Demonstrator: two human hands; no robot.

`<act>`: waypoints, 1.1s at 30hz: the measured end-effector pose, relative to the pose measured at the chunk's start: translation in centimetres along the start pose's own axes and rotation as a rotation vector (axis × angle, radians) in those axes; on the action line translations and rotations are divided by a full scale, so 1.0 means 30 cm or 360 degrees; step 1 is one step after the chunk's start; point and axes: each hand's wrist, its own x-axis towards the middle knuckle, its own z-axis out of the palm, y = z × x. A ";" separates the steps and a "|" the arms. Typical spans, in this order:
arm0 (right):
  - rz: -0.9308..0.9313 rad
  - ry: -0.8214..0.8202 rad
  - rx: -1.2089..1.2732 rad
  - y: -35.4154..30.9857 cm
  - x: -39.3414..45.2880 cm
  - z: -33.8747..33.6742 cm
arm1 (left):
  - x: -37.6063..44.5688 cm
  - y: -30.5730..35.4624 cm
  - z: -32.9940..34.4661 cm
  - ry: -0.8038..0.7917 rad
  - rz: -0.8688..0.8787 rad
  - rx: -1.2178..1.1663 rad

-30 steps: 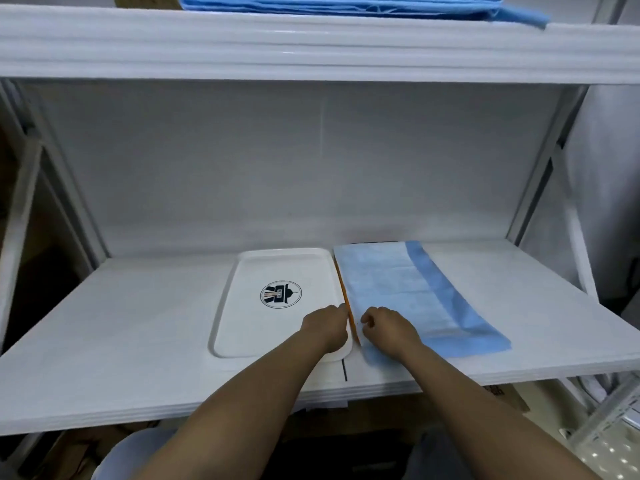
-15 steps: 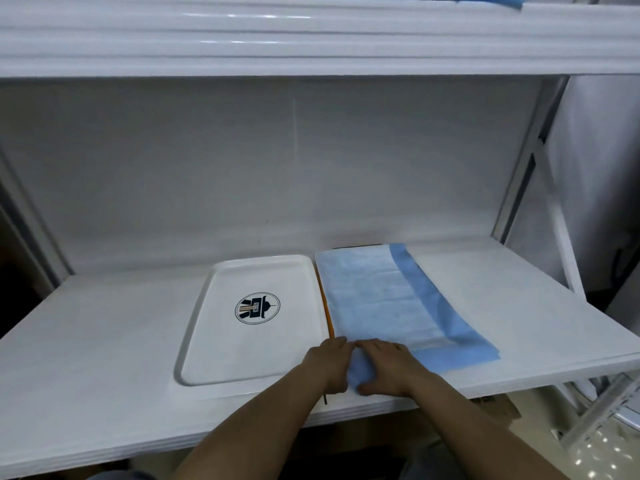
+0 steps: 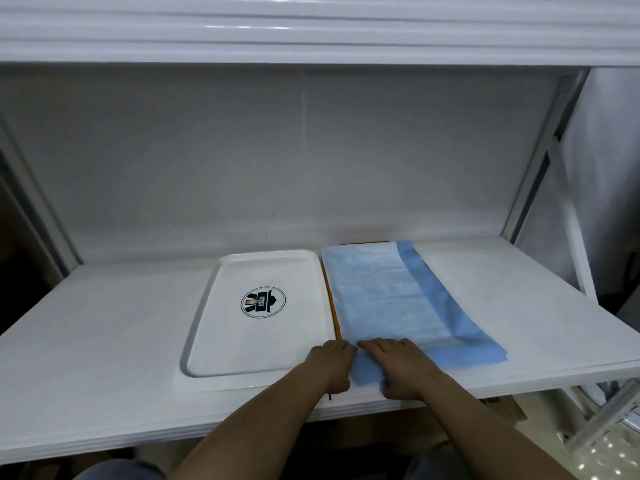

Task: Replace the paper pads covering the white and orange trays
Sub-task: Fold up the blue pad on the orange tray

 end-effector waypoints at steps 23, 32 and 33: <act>0.0572 0.0838 0.0654 0.007 0.027 -0.039 | 0.058 -0.001 -0.036 0.0520 -0.0079 -0.0699; 0.0346 0.1153 0.0516 -0.010 -0.005 -0.045 | 0.127 -0.009 -0.156 0.0704 0.0064 -0.0882; 0.0311 0.1128 0.0485 -0.007 -0.008 -0.041 | 0.125 -0.011 -0.163 0.0684 0.0101 -0.0773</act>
